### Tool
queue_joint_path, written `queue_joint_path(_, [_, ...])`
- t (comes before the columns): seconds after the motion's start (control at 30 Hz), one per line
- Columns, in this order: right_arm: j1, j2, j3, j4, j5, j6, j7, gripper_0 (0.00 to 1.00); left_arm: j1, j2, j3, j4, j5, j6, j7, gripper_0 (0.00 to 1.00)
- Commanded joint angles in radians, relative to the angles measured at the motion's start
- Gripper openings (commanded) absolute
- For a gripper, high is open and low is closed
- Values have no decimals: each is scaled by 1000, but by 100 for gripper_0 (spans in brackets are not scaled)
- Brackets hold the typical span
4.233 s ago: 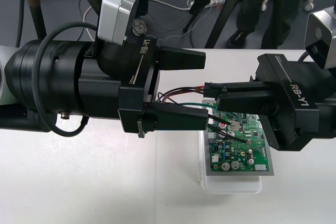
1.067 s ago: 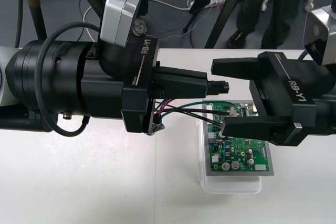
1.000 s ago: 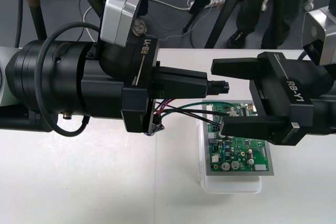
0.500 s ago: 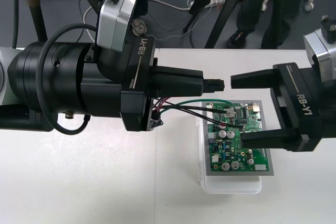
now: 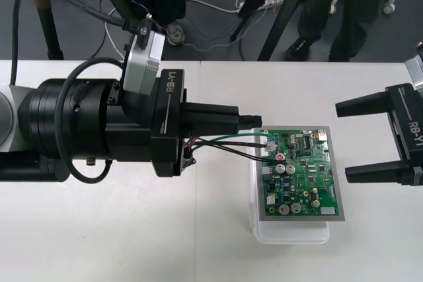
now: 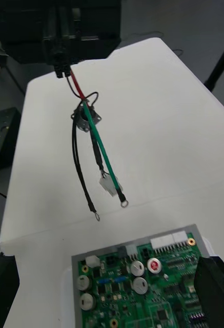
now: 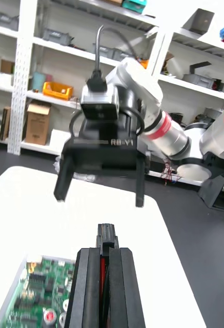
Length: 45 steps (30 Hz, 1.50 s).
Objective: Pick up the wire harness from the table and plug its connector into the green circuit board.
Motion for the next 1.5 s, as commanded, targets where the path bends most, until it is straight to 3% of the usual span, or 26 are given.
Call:
queue_joint_path(0.03, [-8, -63, -41, -1, 41, -6, -3, 100, 61, 17, -11, 4, -21, 46, -132, 0])
queue_joint_path(0.3, [10, -121, -41, -1, 69, -6, 13, 100, 150, -40, -11, 82, -21, 46, -298, 0])
queue_joint_path(0.6, [12, -183, -53, -1, 34, -6, 17, 100, 190, -63, 12, 202, 7, -23, -462, 0])
queue_joint_path(1.07, [13, -219, -41, -10, 74, -6, 59, 100, 166, -118, 24, 406, 49, -155, -662, 0])
queue_joint_path(1.5, [119, -249, -39, -179, 215, -6, 120, 100, 112, -223, -4, 588, 2, -314, -712, 0])
